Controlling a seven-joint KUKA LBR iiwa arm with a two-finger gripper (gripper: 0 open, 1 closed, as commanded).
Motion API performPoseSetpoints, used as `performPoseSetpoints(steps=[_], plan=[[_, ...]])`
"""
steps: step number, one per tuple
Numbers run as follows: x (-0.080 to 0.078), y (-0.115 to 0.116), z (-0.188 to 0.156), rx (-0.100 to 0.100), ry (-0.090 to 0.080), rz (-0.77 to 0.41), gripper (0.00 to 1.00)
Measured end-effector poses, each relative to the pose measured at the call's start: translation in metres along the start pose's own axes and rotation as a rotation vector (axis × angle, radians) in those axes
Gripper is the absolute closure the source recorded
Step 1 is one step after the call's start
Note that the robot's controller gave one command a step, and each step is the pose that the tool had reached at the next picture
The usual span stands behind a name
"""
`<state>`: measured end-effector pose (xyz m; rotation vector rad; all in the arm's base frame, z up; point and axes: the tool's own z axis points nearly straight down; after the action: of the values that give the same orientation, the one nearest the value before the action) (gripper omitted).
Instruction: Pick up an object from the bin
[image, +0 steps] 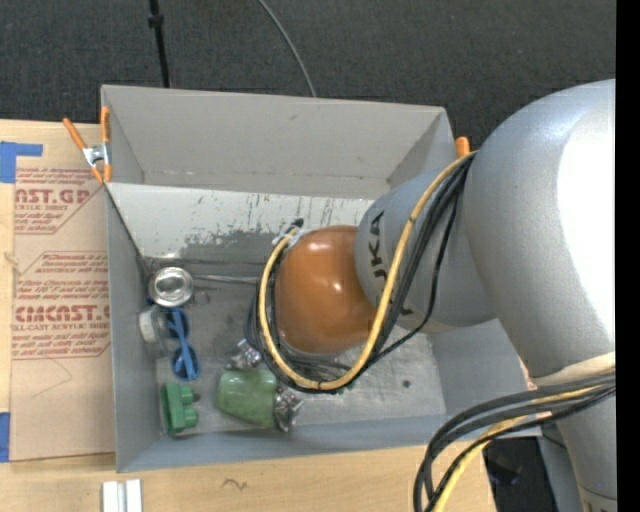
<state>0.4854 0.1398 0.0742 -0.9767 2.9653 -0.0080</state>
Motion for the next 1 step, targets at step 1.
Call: performPoseSetpoints(steps=[1], plan=[[0.0007,-0.0001,-0.0008,-0.003,0.001,0.006,1.0]])
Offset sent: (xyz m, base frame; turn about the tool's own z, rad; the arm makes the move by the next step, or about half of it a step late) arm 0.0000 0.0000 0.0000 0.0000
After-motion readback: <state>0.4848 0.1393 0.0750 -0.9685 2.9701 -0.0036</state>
